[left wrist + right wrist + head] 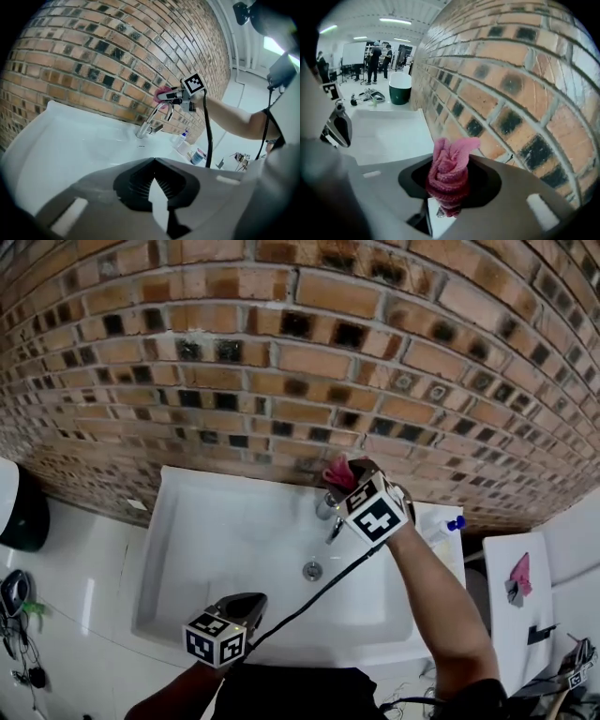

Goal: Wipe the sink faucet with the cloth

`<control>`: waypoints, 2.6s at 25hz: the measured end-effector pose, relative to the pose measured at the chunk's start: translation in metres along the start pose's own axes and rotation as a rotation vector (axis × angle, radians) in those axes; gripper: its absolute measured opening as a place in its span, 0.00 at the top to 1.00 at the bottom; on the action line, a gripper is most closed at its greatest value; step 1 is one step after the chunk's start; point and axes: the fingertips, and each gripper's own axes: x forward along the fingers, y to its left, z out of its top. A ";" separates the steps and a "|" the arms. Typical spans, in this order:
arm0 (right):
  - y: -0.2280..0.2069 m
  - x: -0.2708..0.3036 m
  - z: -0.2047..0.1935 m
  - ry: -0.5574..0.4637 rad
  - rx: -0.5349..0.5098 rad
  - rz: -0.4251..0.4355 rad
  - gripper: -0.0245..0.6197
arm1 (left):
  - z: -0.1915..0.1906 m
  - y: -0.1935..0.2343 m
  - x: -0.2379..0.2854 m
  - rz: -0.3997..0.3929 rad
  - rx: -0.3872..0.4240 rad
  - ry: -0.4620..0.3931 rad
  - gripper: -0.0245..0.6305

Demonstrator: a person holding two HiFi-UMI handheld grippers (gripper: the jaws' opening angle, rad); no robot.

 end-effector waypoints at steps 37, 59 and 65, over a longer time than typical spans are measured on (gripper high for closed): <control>0.112 -0.053 -0.026 -0.149 -0.093 -0.546 0.75 | -0.019 0.021 -0.049 -0.136 0.100 0.074 0.96; 0.162 -0.016 -0.109 0.038 0.121 -0.242 0.75 | -0.024 0.029 -0.080 -0.026 0.050 -0.016 0.96; 0.200 -0.069 -0.145 -0.057 0.537 -0.081 0.75 | -0.027 0.005 -0.085 0.009 0.057 -0.040 0.96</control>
